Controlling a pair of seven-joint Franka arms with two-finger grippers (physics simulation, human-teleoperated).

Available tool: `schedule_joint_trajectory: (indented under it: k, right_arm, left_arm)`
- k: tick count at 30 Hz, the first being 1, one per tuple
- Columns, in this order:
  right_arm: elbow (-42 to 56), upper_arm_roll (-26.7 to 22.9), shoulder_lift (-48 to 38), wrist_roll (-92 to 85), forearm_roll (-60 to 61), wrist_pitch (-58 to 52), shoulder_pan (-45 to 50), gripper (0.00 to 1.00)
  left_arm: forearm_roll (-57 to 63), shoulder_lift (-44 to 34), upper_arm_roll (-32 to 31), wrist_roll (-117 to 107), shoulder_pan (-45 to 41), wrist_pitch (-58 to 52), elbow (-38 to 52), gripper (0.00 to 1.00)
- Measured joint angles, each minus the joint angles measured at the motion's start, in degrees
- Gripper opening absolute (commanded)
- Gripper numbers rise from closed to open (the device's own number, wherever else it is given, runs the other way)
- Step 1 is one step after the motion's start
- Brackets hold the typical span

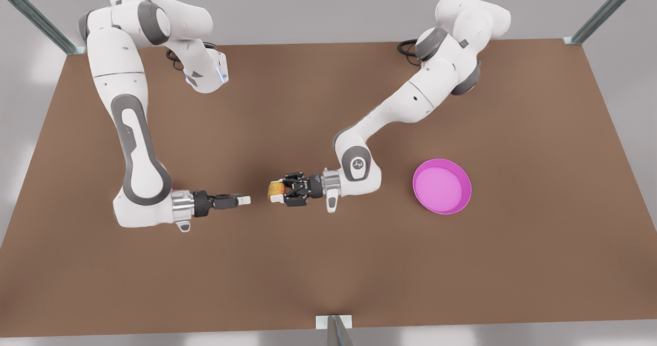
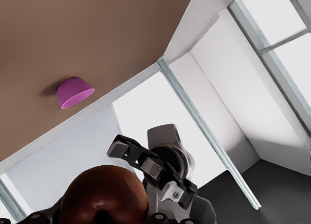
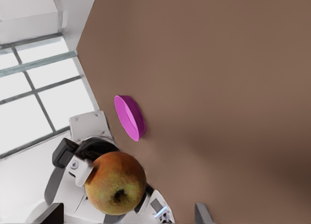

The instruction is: Use the left arm to pick up the apple from the plate, transfer it to the gripper of the right arm, and then use the right arm to place it into the bowl

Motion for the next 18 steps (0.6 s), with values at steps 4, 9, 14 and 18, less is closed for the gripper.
schedule_joint_trajectory:
  k: [4, 9, 14, 18]
  right_arm:
    - [-0.58, 0.01, 1.24, -5.26, 2.40, -0.59, -0.44, 1.00]
    - [-4.88, 0.00, 2.04, -13.89, 6.50, -3.00, -1.10, 1.00]
    - [-5.03, 0.13, 4.00, -22.02, 10.15, -4.51, -0.78, 1.00]
    - [-5.03, 1.39, 4.39, -28.53, 11.07, -5.35, -0.97, 1.00]
  left_arm:
    - [-0.07, 0.78, -0.03, -2.13, -0.30, 0.45, 0.68, 0.67]
    - [-0.14, 1.76, -1.16, -4.79, -0.16, 0.67, 0.79, 0.67]
    - [-0.17, 2.36, -1.94, -7.08, -0.03, 0.75, 0.86, 0.67]
    - [-0.19, 2.43, -2.00, -8.77, 0.10, 0.73, 1.12, 0.68]
